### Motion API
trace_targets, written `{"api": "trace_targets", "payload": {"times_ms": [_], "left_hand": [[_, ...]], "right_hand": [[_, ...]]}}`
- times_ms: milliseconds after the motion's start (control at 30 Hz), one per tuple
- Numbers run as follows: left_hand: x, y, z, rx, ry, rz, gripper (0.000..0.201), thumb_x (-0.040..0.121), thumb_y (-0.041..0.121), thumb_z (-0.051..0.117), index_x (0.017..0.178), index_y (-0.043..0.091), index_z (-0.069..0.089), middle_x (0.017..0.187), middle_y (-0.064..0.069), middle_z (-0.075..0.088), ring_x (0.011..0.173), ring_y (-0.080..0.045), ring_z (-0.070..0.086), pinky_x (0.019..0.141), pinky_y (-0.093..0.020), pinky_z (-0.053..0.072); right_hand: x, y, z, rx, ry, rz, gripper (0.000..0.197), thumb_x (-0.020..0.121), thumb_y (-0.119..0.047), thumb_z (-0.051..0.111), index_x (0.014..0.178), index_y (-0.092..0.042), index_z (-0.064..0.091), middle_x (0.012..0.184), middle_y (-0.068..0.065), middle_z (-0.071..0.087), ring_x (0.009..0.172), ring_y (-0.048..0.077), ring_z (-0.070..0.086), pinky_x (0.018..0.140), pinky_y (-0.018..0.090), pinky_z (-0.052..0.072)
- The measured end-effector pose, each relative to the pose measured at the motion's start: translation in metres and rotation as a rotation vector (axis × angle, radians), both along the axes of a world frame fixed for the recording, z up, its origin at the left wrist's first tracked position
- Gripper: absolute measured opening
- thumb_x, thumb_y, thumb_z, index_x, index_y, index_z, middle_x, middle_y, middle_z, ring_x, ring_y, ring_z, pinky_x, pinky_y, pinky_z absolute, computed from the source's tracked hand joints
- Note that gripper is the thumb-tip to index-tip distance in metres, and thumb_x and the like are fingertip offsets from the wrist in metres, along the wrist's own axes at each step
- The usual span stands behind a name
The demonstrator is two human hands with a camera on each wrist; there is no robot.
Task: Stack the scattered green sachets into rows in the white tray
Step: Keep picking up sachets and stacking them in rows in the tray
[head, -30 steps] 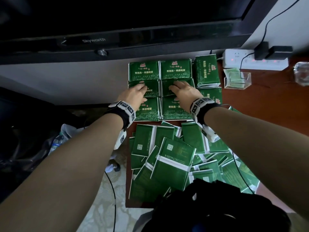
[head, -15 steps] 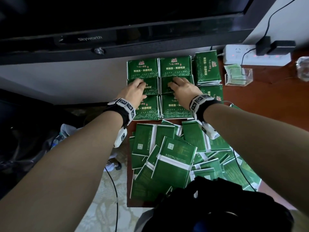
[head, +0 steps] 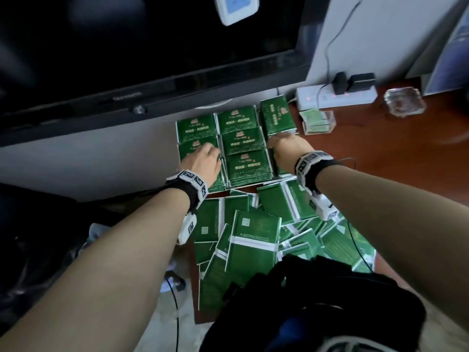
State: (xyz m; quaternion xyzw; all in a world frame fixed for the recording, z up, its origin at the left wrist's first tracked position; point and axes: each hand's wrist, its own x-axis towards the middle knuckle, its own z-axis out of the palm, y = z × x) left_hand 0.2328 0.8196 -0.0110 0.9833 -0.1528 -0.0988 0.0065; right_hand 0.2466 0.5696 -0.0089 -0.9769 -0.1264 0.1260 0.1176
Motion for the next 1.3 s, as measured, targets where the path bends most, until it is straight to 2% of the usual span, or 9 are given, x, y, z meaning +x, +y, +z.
{"api": "trace_targets", "payload": {"times_ms": [100, 167, 300, 433, 600, 867, 1033, 1200, 1300], "left_hand": [[-0.021, -0.038, 0.018, -0.007, 0.046, -0.058, 0.03, 0.099, 0.027, 0.046, 0.125, 0.019, 0.059, 0.125, 0.0, 0.058, 0.099, -0.025, 0.063, 0.077, -0.037, 0.055], [-0.042, -0.064, 0.024, -0.023, 0.094, -0.1, 0.026, 0.098, 0.025, 0.047, 0.12, 0.022, 0.062, 0.125, 0.002, 0.061, 0.104, -0.025, 0.063, 0.083, -0.038, 0.056], [-0.092, -0.111, 0.019, 0.004, 0.23, -0.158, 0.027, 0.099, 0.02, 0.044, 0.115, 0.023, 0.065, 0.117, -0.003, 0.066, 0.102, -0.026, 0.064, 0.085, -0.038, 0.055], [-0.142, -0.142, 0.004, 0.032, 0.321, -0.199, 0.022, 0.098, 0.019, 0.049, 0.11, 0.024, 0.067, 0.111, -0.005, 0.068, 0.095, -0.027, 0.065, 0.081, -0.036, 0.056], [-0.164, -0.166, 0.001, 0.081, 0.339, -0.221, 0.02, 0.098, 0.019, 0.05, 0.106, 0.026, 0.067, 0.111, -0.006, 0.068, 0.095, -0.027, 0.064, 0.081, -0.035, 0.057], [-0.148, -0.195, 0.003, 0.174, 0.328, -0.252, 0.024, 0.099, 0.019, 0.05, 0.113, 0.025, 0.067, 0.115, -0.006, 0.067, 0.099, -0.027, 0.064, 0.084, -0.037, 0.057], [-0.122, -0.215, -0.002, 0.227, 0.365, -0.254, 0.027, 0.097, 0.013, 0.052, 0.115, 0.028, 0.065, 0.115, -0.002, 0.067, 0.099, -0.023, 0.063, 0.084, -0.039, 0.057], [-0.096, -0.231, -0.016, 0.284, 0.371, -0.306, 0.031, 0.097, 0.015, 0.057, 0.124, 0.029, 0.06, 0.125, 0.001, 0.062, 0.107, -0.022, 0.061, 0.087, -0.039, 0.055], [-0.079, -0.238, -0.025, 0.313, 0.372, -0.386, 0.043, 0.092, 0.014, 0.066, 0.131, 0.028, 0.054, 0.13, 0.002, 0.055, 0.109, -0.022, 0.059, 0.088, -0.039, 0.055]], "right_hand": [[-0.033, -0.04, 0.019, -0.03, 0.015, -0.138, 0.032, 0.083, -0.007, 0.054, 0.111, -0.014, 0.067, 0.111, 0.018, 0.067, 0.099, 0.037, 0.065, 0.086, 0.042, 0.055], [-0.064, -0.068, 0.028, -0.056, 0.031, -0.226, 0.029, 0.083, -0.009, 0.056, 0.109, -0.016, 0.067, 0.109, 0.017, 0.067, 0.098, 0.036, 0.065, 0.083, 0.041, 0.055], [-0.136, -0.115, 0.024, -0.162, 0.127, -0.345, 0.031, 0.086, -0.007, 0.052, 0.11, -0.015, 0.068, 0.108, 0.016, 0.067, 0.095, 0.035, 0.066, 0.079, 0.04, 0.057], [-0.206, -0.148, 0.013, -0.246, 0.23, -0.383, 0.031, 0.087, -0.008, 0.051, 0.111, -0.016, 0.069, 0.103, 0.012, 0.069, 0.091, 0.032, 0.067, 0.073, 0.037, 0.059], [-0.251, -0.171, 0.003, -0.248, 0.303, -0.446, 0.029, 0.091, -0.006, 0.05, 0.109, -0.014, 0.071, 0.105, 0.013, 0.069, 0.091, 0.032, 0.068, 0.073, 0.037, 0.058], [-0.237, -0.194, -0.021, -0.176, 0.308, -0.53, 0.027, 0.089, -0.006, 0.048, 0.099, -0.016, 0.071, 0.092, 0.008, 0.067, 0.075, 0.026, 0.065, 0.057, 0.028, 0.051], [-0.205, -0.212, -0.034, -0.079, 0.305, -0.553, 0.024, 0.092, -0.007, 0.048, 0.1, -0.013, 0.07, 0.098, 0.01, 0.07, 0.082, 0.027, 0.068, 0.069, 0.035, 0.06], [-0.174, -0.212, -0.051, 0.003, 0.301, -0.579, 0.021, 0.091, -0.006, 0.047, 0.099, -0.008, 0.066, 0.097, 0.014, 0.067, 0.082, 0.03, 0.063, 0.063, 0.032, 0.052], [-0.158, -0.203, -0.063, 0.064, 0.299, -0.566, 0.017, 0.092, -0.009, 0.049, 0.101, -0.009, 0.064, 0.101, 0.013, 0.066, 0.085, 0.03, 0.062, 0.063, 0.032, 0.048]]}}
